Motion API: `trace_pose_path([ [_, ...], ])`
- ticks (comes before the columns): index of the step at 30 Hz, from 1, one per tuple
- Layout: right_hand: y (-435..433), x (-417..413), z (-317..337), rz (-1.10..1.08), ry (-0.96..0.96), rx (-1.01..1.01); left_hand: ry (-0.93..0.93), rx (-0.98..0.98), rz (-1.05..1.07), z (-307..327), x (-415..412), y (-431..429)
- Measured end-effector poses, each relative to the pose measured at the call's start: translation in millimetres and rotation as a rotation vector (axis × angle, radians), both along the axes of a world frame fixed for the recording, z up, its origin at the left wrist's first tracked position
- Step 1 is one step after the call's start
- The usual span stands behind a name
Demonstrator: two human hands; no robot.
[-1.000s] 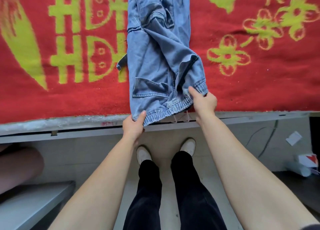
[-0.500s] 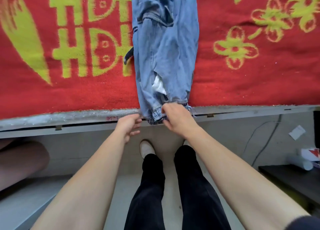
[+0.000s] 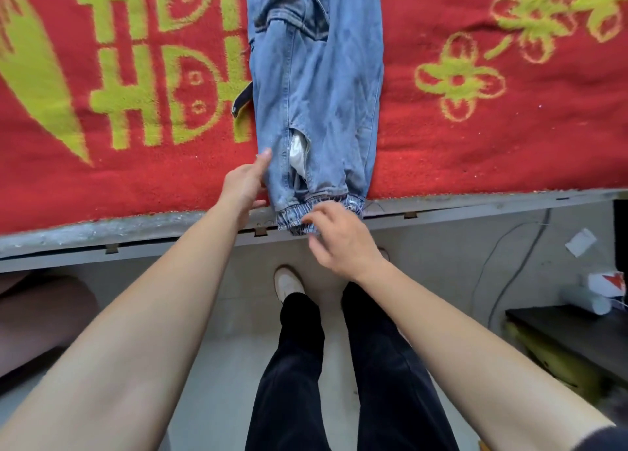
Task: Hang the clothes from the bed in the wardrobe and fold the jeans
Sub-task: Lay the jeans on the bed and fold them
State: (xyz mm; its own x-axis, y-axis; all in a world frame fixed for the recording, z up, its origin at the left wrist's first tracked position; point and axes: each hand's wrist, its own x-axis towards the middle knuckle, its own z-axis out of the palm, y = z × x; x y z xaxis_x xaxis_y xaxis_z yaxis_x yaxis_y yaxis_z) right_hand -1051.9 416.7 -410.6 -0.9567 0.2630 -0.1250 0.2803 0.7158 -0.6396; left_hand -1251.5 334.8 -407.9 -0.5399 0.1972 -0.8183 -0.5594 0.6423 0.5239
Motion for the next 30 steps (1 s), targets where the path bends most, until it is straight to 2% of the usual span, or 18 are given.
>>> trace_pose_path([
  [1, 1, 4, 3, -0.195, 0.054, -0.033, 0.008, 0.008, -0.059, -1, 6, 2],
  [3, 4, 14, 4, -0.569, -0.071, -0.205, 0.030, 0.026, -0.136, -4, 19, 6],
  [5, 15, 16, 4, -0.932, -0.327, -0.592, 0.074, -0.007, -0.164, -8, 28, 7],
  [7, 24, 17, 1, -1.147, -0.476, -1.042, 0.019, -0.031, -0.092, -6, 31, 6],
  [8, 25, 17, 1, -1.168, -0.496, -1.158, -0.051, -0.011, -0.026, -4, 31, 6],
  [9, 24, 18, -1, -1.142, -0.487, -1.190, -0.123, 0.023, 0.040, 0, 30, 5],
  [12, 13, 14, -5, -1.026, -0.393, -1.082, -0.233, 0.147, 0.143, 14, 27, 6],
  [15, 0, 2, -6, -0.981, -0.540, -0.946, -0.311, 0.265, 0.170, 28, 25, 7],
  [16, -3, -2, -5, -0.995, -0.568, -1.024, -0.334, 0.293, 0.161, 31, 24, 7],
  [17, -4, -6, -5, -1.047, -0.568, -1.188, -0.352, 0.314, 0.149, 33, 23, 5],
  [19, -5, -11, -3, -1.223, -0.510, -1.552, -0.377, 0.342, 0.107, 34, 20, 2],
  [20, -5, -13, -3, -1.318, -0.461, -1.632, -0.379, 0.341, 0.078, 34, 19, 0],
  [22, -7, -13, -2, -1.533, -0.347, -1.608, -0.345, 0.270, 0.029, 30, 19, -4],
  [24, -6, -8, -1, -1.743, -0.179, -1.536, -0.228, 0.116, -0.034, 24, 22, -7],
  [26, -2, 3, -3, -1.804, -0.039, -1.546, -0.082, -0.032, -0.158, 14, 26, -12],
  [27, -2, 7, -3, -1.758, -0.037, -1.514, -0.043, -0.069, -0.187, 10, 28, -15],
  [28, -2, 12, -4, -1.655, -0.118, -1.387, -0.030, -0.088, -0.181, 8, 30, -16],
  [30, -5, 20, -7, -1.359, -0.301, -0.839, 0.023, -0.143, -0.166, 7, 38, -16],
])
